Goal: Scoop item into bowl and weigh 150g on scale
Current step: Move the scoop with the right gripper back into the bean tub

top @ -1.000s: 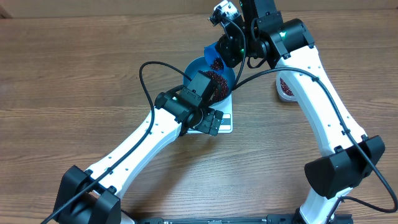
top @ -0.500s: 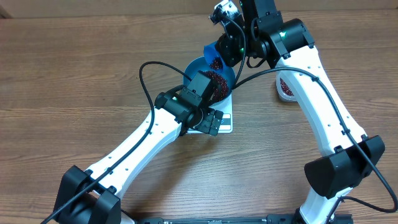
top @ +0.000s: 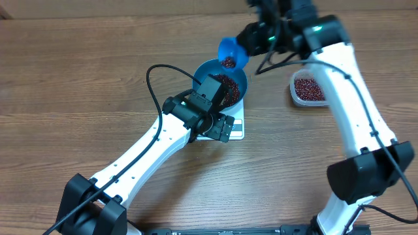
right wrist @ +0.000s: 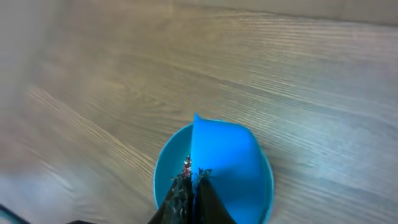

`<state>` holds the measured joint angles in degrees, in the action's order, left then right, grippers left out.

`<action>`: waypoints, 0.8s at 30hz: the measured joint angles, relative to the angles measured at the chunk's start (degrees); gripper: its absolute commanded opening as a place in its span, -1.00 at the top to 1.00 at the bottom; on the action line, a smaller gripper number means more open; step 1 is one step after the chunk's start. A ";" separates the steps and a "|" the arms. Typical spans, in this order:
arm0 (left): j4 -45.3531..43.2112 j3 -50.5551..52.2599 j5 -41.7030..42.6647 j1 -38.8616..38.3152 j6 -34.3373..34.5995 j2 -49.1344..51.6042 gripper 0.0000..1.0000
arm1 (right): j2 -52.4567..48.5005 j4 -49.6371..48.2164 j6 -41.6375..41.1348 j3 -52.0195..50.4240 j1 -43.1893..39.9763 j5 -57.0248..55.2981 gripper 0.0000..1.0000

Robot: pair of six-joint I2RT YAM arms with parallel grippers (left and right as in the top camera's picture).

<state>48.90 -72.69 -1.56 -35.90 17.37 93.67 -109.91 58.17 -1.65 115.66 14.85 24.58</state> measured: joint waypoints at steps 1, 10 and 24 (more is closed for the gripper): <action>0.00 0.00 0.00 0.00 0.00 0.00 -0.99 | 0.00 0.09 -0.83 0.00 -1.75 2.43 0.93; 0.00 0.00 0.00 0.00 0.00 0.00 -0.99 | -0.02 8.26 -4.79 -0.02 -22.32 16.28 0.93; 0.00 0.00 0.00 0.00 0.00 0.00 -0.99 | -0.11 17.55 -3.02 -0.02 -30.36 -3.63 0.93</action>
<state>48.90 -72.69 -1.56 -35.90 17.37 93.67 -110.02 75.72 -4.67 115.63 -15.51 20.95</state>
